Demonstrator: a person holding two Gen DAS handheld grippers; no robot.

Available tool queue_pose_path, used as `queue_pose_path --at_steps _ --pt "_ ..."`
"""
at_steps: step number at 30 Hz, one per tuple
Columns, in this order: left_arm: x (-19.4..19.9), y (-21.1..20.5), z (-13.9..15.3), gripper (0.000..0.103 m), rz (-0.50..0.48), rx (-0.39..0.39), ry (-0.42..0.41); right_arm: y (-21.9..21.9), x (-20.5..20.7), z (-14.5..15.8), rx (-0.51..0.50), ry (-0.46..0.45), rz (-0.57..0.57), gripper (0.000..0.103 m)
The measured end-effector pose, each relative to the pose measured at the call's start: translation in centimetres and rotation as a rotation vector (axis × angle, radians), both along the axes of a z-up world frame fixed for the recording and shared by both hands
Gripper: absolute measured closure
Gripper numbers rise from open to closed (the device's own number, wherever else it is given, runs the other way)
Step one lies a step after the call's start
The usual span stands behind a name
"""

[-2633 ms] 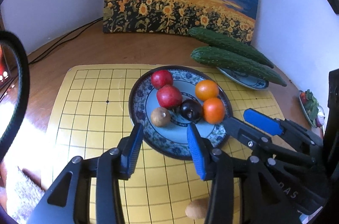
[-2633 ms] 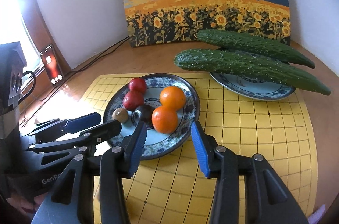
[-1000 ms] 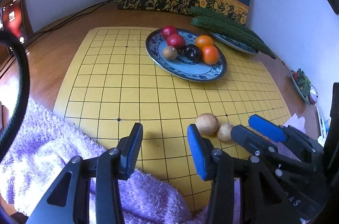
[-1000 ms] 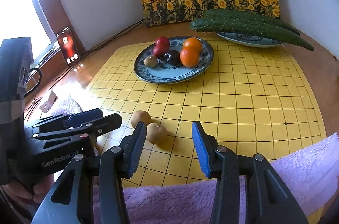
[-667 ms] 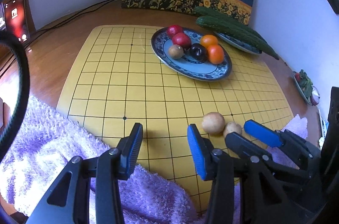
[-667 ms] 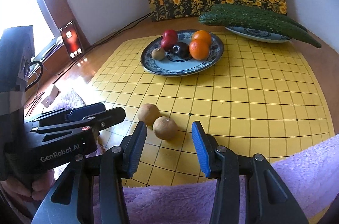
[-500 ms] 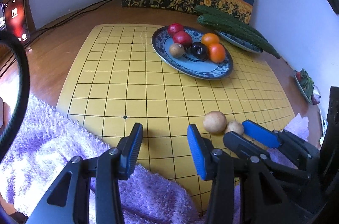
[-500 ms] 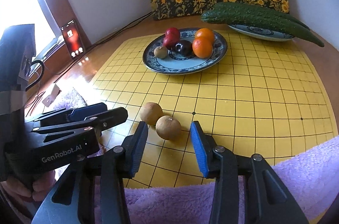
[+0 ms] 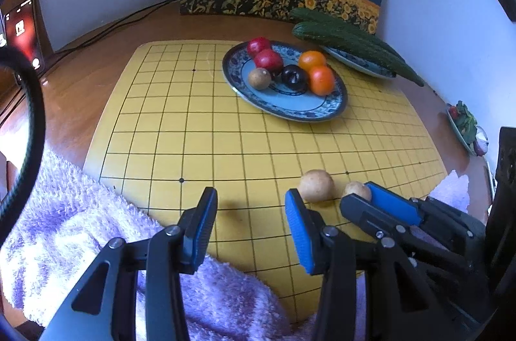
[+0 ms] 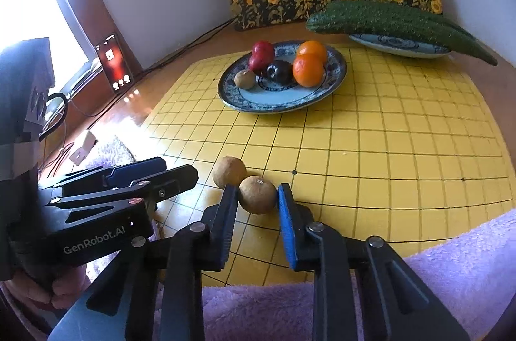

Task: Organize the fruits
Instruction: 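Close the right tool on a brown kiwi while the left tool approaches the other kiwi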

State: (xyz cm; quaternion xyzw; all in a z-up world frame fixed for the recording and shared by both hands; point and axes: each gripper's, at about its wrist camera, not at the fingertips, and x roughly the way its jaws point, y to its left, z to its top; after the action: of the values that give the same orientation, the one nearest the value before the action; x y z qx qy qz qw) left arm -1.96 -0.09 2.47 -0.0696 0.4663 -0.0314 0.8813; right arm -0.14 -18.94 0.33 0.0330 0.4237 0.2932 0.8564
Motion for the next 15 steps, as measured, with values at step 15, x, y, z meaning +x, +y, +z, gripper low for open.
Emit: queue_pose_path --at_steps 15 --pt "0.3 -2.8 0.6 0.057 -0.044 -0.009 -0.012 -2.5 0.1 0.7 0.006 -0.007 -0.049 0.076"
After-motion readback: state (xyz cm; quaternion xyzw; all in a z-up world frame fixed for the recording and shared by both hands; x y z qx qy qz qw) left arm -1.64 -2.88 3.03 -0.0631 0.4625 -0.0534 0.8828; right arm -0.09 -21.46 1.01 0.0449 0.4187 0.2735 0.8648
